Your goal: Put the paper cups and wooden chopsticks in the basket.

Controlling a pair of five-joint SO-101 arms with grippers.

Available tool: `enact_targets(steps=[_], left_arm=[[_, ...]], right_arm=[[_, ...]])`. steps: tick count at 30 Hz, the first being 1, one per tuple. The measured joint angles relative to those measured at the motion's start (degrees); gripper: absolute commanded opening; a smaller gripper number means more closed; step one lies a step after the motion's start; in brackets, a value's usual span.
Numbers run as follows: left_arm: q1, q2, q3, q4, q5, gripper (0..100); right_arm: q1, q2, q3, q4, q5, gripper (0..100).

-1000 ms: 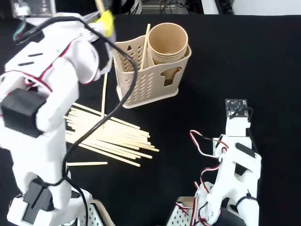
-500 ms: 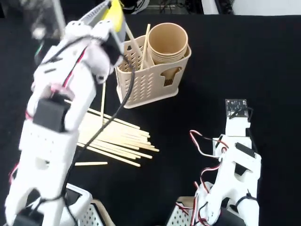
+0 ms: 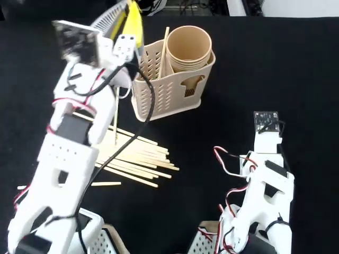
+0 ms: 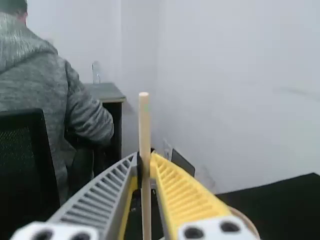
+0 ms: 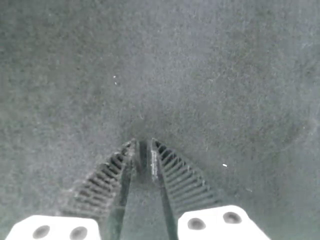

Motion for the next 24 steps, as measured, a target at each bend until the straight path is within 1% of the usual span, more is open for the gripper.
enact_targets(steps=[5,9,12,15,18,20,24], left_arm=[[-0.9,1.7,6.2,-4.4,0.0,4],[-0.7,1.8,11.3,-5.5,0.0,19],[-0.8,1.8,11.6,-2.4,0.2,19],[-0.8,1.8,9.2,4.9,1.1,20],[-0.8,2.3,1.1,15.6,1.2,20],[-1.3,2.5,-6.8,25.1,1.2,20],[-4.9,2.6,-25.8,48.4,1.2,19]], right_arm=[[0.0,0.0,0.0,0.0,0.0,5.4],[0.0,0.0,0.0,0.0,0.2,5.4],[0.0,0.0,0.0,0.0,0.2,5.4],[0.0,0.0,0.0,0.0,0.2,5.4],[0.0,0.0,0.0,0.0,0.2,5.4],[0.0,0.0,0.0,0.0,0.2,5.4],[0.0,0.0,0.0,0.0,0.2,5.4]])
